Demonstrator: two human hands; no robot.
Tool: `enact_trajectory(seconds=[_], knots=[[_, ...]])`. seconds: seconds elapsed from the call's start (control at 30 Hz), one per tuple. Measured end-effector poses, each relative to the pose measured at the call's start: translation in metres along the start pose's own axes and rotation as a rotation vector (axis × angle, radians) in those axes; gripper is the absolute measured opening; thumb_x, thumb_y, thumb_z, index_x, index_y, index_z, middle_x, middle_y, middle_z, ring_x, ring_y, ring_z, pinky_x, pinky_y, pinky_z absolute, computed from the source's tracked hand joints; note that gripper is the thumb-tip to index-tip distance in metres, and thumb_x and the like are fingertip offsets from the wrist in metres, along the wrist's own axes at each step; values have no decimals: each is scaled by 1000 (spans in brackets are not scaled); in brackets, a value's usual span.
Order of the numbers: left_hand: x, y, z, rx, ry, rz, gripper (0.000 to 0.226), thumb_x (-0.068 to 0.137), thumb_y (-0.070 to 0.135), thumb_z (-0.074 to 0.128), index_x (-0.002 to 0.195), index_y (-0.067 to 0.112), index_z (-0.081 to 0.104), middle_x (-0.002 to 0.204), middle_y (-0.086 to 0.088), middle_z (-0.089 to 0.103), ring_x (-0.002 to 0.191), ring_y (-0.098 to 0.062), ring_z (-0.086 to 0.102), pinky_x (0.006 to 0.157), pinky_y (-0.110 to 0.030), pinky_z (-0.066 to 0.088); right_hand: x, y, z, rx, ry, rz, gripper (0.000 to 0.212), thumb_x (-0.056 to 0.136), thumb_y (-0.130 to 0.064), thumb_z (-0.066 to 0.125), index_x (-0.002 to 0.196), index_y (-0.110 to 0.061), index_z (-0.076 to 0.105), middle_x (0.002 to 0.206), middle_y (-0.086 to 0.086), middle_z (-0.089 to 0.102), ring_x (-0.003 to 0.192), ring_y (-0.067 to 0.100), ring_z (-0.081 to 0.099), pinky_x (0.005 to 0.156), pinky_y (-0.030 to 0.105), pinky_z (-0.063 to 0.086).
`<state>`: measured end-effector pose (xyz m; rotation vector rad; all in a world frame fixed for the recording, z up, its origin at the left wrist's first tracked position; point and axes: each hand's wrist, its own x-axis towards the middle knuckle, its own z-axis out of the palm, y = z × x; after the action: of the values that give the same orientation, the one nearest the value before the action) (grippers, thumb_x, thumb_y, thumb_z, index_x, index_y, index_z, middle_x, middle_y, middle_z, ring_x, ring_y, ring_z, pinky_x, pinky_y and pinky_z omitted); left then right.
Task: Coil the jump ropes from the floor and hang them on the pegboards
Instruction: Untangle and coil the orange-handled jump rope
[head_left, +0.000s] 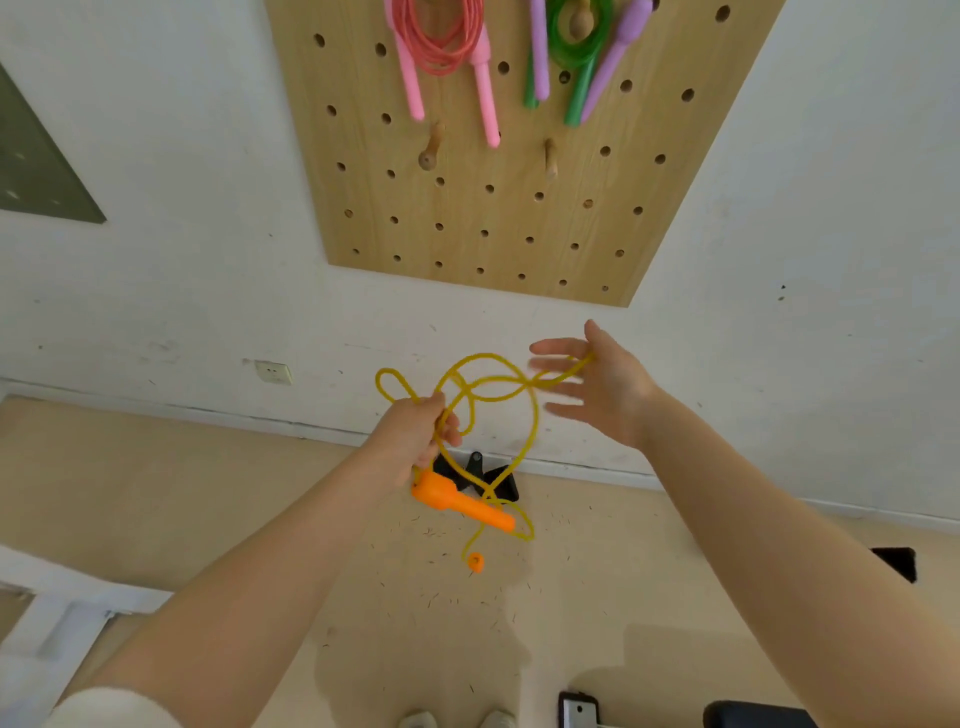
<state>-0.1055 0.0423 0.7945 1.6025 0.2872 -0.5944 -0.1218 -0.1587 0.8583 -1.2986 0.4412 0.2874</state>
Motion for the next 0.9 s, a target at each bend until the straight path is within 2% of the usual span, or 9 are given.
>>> enact_trajectory(seconds=[0.1,0.17,0.23,0.37,0.47,0.57,0.7,0.77,0.9], knots=[[20,-22,-16,-39,71,-208,34,102,19,30,78,7,51,73,-8,69,23,-6,20,31,-11,15,10,-14,-6,461,274,6,52,100,-44,24,66,-12,46,62,4,52,59,19,57,67,29,49],[29,-42,-30,-21,134,-290,27,100,11,31,104,-1,55,62,-7,54,32,-9,23,34,-17,19,10,-20,-8,822,233,77,47,98,-50,26,73,-12,39,44,-2,31,32,13,35,44,17,41],[29,-51,-34,152,228,-318,13,98,8,33,86,6,39,61,-8,39,44,-15,25,43,-23,19,7,-19,0,943,164,105,38,99,-43,34,79,-11,37,43,-2,24,28,12,24,36,13,32],[9,-30,-11,166,160,54,26,100,22,36,115,18,56,91,-2,56,75,-20,52,66,-30,43,-3,-20,38,924,29,35,22,97,-5,28,78,-11,36,52,1,26,36,12,26,47,24,40],[-19,-7,4,-55,-293,271,32,100,26,37,128,26,54,89,9,66,43,-11,34,45,-25,25,-9,-28,61,1014,-58,7,27,99,-3,25,122,-4,40,56,5,31,44,13,32,54,38,57],[-28,-6,19,122,-511,339,33,101,23,32,125,23,54,93,13,69,39,-8,24,45,-22,20,-9,-42,71,1095,-78,-6,34,103,-13,24,131,1,35,66,6,32,48,15,39,74,47,53],[-23,-20,22,423,-338,336,28,100,22,39,85,19,62,86,-8,65,54,-10,53,52,-13,37,-7,-66,66,1231,-13,-91,30,102,-10,22,121,6,40,72,10,38,56,16,44,86,46,49],[-21,-21,17,429,-244,296,37,101,23,33,78,11,59,68,3,64,45,0,45,47,-9,34,0,-68,56,1288,-45,-122,31,103,-15,24,124,3,37,79,14,45,66,19,48,89,46,47],[-17,-6,17,29,-183,324,43,102,25,28,72,9,55,59,1,63,38,-5,28,40,-17,27,18,-27,41,551,-86,-51,54,96,-52,32,107,-1,45,105,18,55,91,27,57,84,34,44]])
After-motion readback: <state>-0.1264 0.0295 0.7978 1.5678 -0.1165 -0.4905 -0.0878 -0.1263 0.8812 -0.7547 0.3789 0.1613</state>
